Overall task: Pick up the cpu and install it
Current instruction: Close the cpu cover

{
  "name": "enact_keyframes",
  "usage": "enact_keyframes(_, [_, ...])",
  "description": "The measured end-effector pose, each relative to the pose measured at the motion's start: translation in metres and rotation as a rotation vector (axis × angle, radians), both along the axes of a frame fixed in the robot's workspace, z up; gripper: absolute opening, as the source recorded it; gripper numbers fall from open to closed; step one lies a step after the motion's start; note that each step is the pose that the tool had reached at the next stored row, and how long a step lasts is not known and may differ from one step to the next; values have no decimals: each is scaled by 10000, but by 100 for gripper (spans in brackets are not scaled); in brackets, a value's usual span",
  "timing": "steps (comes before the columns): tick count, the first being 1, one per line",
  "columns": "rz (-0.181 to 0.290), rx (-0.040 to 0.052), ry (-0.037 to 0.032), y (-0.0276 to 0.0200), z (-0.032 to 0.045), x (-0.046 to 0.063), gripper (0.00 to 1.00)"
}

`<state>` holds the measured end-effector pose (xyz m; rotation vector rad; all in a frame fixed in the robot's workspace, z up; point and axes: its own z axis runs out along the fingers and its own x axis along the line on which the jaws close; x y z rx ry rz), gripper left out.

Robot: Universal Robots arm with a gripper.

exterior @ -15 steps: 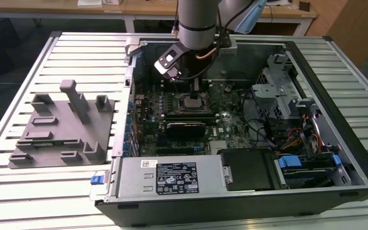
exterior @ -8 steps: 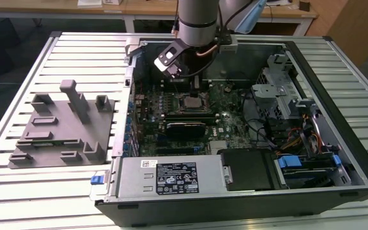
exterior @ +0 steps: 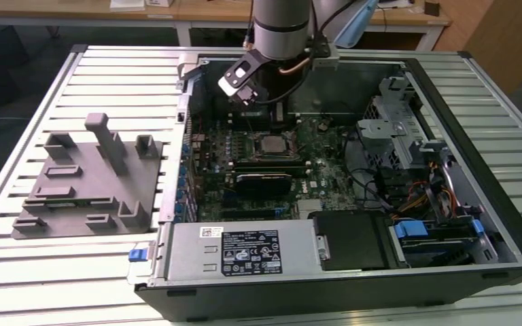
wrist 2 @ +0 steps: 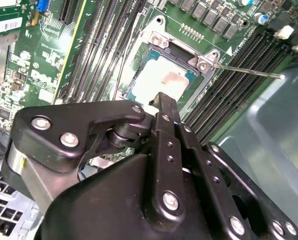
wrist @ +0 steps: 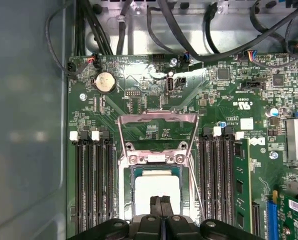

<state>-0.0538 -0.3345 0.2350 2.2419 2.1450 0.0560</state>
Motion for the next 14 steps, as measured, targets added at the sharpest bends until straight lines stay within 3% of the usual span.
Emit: enact_keyframes(14, [0,1,9,0,163,0,11])
